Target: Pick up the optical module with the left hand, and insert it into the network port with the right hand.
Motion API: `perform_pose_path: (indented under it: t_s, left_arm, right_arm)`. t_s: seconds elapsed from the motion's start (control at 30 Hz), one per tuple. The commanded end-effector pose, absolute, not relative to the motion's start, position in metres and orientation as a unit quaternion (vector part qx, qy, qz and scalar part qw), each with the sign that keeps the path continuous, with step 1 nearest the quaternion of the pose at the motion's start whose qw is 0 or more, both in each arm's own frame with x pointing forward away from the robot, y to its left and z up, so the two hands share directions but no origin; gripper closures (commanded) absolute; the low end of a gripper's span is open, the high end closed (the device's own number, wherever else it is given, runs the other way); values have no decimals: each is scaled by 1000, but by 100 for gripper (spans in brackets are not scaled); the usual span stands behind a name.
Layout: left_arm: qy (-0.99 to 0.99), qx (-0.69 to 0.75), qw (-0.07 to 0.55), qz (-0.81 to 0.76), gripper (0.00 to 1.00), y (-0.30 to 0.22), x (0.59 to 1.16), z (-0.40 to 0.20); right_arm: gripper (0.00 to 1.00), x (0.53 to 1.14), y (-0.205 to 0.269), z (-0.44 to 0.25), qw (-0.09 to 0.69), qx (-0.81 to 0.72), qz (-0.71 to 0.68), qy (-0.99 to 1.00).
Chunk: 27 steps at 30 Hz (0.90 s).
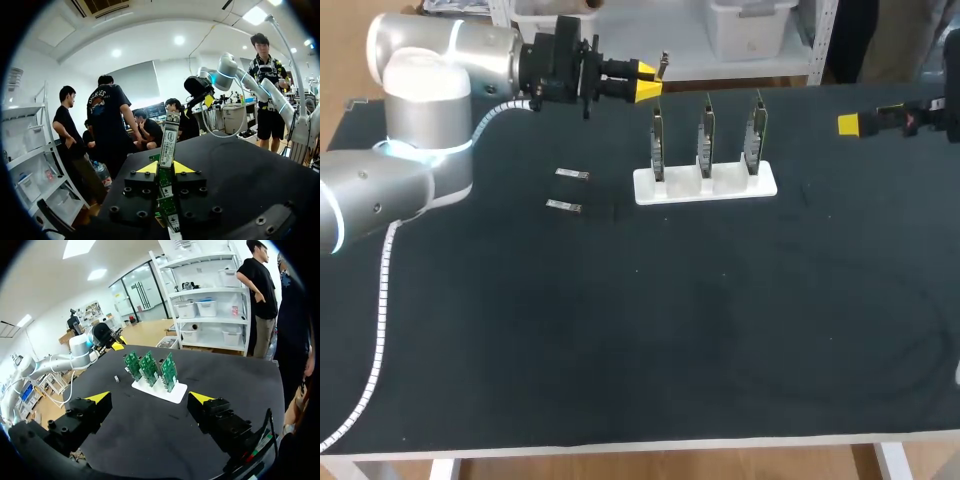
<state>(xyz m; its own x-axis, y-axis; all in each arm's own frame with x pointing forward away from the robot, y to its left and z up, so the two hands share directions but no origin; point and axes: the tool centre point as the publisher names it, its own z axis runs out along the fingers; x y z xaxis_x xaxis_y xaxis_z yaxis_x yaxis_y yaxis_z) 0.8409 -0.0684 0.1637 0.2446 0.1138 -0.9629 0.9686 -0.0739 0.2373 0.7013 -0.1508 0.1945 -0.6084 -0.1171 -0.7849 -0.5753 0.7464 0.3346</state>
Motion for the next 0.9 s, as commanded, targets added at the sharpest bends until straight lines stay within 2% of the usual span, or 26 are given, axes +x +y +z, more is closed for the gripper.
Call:
perform_pose_path:
  t_s: [0.03,0.43,0.77,0.9]
  left_arm:
    - [448,603,509,-420,100,-69,844,163]
    - [448,603,509,-420,100,-69,844,163]
    - [448,603,509,-420,100,-69,844,163]
    - [448,603,509,-420,100,-69,844,163]
  right_arm:
    - [0,702,-152,194,393,-208,301,844]
    - [0,702,-130,214,423,-273,312,805]
    - [0,698,-98,214,405,-382,339,758]
    - [0,706,-89,203,396,-383,344,761]
